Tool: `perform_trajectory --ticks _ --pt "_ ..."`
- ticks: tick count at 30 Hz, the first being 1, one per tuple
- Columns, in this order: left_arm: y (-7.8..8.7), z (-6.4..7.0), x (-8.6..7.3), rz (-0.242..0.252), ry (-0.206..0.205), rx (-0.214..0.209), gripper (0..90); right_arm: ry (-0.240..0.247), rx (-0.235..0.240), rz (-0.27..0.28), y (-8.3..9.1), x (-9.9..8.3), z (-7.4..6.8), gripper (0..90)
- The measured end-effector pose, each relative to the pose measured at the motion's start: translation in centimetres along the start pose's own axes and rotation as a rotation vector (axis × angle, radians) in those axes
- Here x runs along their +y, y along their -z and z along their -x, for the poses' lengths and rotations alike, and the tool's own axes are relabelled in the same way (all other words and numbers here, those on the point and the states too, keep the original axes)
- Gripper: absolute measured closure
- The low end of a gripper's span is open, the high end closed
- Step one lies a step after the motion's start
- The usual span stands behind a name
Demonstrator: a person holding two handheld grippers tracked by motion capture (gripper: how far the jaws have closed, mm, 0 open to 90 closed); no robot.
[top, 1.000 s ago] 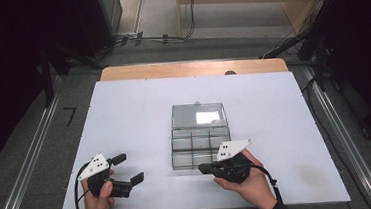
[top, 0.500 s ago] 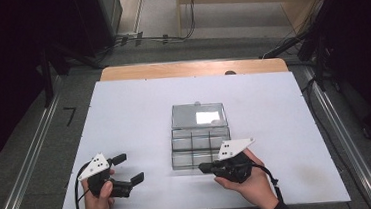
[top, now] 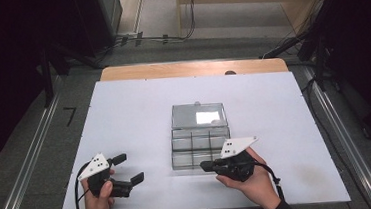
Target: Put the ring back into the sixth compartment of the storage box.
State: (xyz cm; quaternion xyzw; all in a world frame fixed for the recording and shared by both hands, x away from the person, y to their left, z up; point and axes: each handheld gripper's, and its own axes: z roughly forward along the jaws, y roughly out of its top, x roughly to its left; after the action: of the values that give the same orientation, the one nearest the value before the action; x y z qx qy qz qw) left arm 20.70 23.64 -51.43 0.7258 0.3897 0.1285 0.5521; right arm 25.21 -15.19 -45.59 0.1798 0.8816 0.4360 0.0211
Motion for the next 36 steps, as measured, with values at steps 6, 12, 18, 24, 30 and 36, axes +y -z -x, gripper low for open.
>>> perform_trajectory --ticks 6,12,18,24,30,36 --pt "0.0 0.0 0.0 -0.001 -0.001 -0.001 0.0 0.0 -0.004 0.006 0.3 0.0 0.2 87.0" --pt "0.0 0.0 0.0 -0.001 -0.001 -0.001 0.0 -0.006 -0.01 0.011 0.6 0.1 0.4 87.0" --pt "0.0 0.0 0.0 -0.001 -0.002 0.0 0.0 -0.014 -0.016 0.017 0.9 0.0 0.6 87.0" --pt "0.0 0.0 0.0 -0.002 -0.002 -0.001 0.0 -0.019 -0.023 0.021 1.1 0.0 0.9 87.0" --pt "0.0 0.0 0.0 -0.002 -0.003 -0.002 0.0 -0.025 -0.034 0.027 1.5 -0.1 1.2 87.0" --pt "0.0 0.0 0.0 -0.003 -0.004 -0.001 0.0 -0.036 -0.049 0.033 1.9 -0.2 1.7 87.0"
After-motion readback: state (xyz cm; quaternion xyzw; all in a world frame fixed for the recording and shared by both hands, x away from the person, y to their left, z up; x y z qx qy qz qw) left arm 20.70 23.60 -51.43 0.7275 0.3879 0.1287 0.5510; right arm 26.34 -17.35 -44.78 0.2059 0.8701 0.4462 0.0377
